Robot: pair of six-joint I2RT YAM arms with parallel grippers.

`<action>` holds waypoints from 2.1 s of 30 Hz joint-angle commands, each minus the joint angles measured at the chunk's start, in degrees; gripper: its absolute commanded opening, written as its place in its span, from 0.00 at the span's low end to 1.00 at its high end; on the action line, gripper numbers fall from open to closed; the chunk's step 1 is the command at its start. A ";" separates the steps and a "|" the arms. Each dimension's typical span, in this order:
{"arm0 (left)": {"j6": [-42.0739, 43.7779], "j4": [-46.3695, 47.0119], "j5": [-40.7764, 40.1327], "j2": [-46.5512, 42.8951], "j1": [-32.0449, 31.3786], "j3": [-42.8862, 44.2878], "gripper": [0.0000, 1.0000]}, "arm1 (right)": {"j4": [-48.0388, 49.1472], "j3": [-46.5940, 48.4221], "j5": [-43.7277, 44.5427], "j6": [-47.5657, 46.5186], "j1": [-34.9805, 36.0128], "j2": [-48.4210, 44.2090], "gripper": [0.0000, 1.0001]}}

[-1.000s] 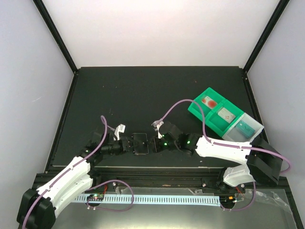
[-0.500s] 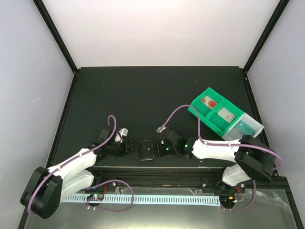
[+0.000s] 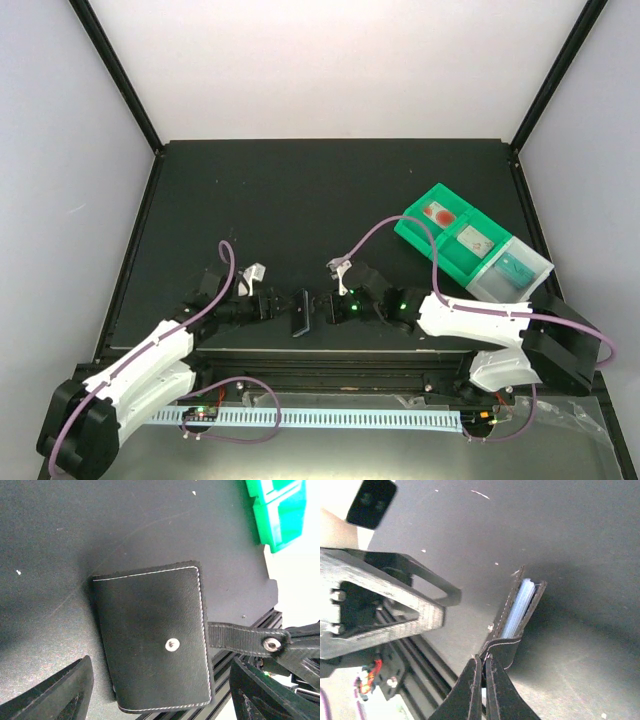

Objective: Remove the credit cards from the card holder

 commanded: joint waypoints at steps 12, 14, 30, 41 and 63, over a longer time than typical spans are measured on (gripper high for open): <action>1.16 -0.12 1.48 -0.89 -0.20 -0.18 0.76 | 6.82 0.81 -4.64 3.16 0.07 -0.48 0.01; 1.21 -0.10 1.06 -0.73 -0.19 -0.28 0.76 | 6.66 0.76 -4.33 3.01 0.07 -0.68 0.01; 0.54 2.08 1.08 1.26 -0.21 -1.22 0.71 | 8.43 1.67 -6.07 3.19 0.05 0.07 0.01; -0.03 3.22 1.75 1.14 -0.21 -2.43 0.65 | 0.07 -1.06 2.51 2.75 -0.15 -2.44 0.01; -2.66 10.36 5.22 4.92 -0.25 -2.88 0.21 | -2.98 -9.17 9.74 2.72 -1.43 -2.26 0.01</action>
